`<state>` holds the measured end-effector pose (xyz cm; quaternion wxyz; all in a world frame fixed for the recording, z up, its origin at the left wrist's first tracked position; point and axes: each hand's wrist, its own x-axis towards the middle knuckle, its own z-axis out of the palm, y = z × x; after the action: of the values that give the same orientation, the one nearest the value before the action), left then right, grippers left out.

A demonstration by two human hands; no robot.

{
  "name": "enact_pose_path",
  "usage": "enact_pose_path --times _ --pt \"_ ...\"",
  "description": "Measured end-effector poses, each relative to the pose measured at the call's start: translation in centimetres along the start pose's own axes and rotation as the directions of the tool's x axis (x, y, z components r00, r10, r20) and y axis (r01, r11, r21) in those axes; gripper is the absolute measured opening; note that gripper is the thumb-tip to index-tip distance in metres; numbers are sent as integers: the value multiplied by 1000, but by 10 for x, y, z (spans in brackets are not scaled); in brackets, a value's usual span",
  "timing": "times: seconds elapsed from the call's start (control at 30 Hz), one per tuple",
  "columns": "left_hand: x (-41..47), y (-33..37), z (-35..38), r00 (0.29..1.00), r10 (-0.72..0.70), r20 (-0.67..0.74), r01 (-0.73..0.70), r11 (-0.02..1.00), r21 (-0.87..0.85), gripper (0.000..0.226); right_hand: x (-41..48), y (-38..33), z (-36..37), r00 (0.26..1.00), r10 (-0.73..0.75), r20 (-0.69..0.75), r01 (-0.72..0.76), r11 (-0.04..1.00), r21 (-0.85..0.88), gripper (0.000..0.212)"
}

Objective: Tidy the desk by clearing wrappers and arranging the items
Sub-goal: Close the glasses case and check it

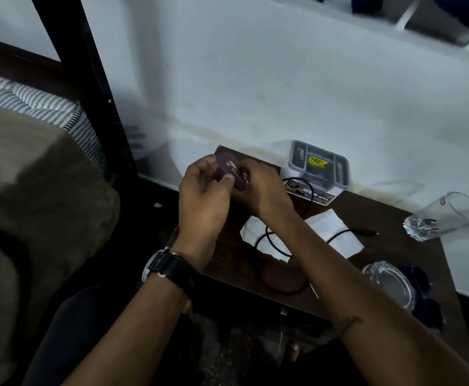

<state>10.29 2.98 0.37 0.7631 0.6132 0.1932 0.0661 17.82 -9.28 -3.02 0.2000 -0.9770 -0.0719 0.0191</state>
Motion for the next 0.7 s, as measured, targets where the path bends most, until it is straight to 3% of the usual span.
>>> enact_pose_path --times 0.13,0.23,0.33,0.43,0.6,0.7 --pt "-5 0 4 995 -93 37 95 993 -69 59 -34 4 -45 988 16 -153 37 941 335 57" --pt "-12 -1 14 971 -141 193 154 987 -55 78 -66 22 -80 993 37 -116 21 884 466 49" --pt "-22 -6 30 911 -129 392 145 989 -12 74 -94 47 -99 997 8 -76 36 824 566 45" --pt "-34 -12 49 868 -117 483 141 990 -13 72 -118 70 -104 995 -3 -103 62 817 574 45" --pt "-41 -19 76 872 -120 474 182 980 -87 73 -137 91 -105 975 -26 -222 132 868 479 40" --pt "-43 -24 87 868 -110 484 147 988 -39 76 -146 97 -108 953 -84 -290 175 937 304 31"
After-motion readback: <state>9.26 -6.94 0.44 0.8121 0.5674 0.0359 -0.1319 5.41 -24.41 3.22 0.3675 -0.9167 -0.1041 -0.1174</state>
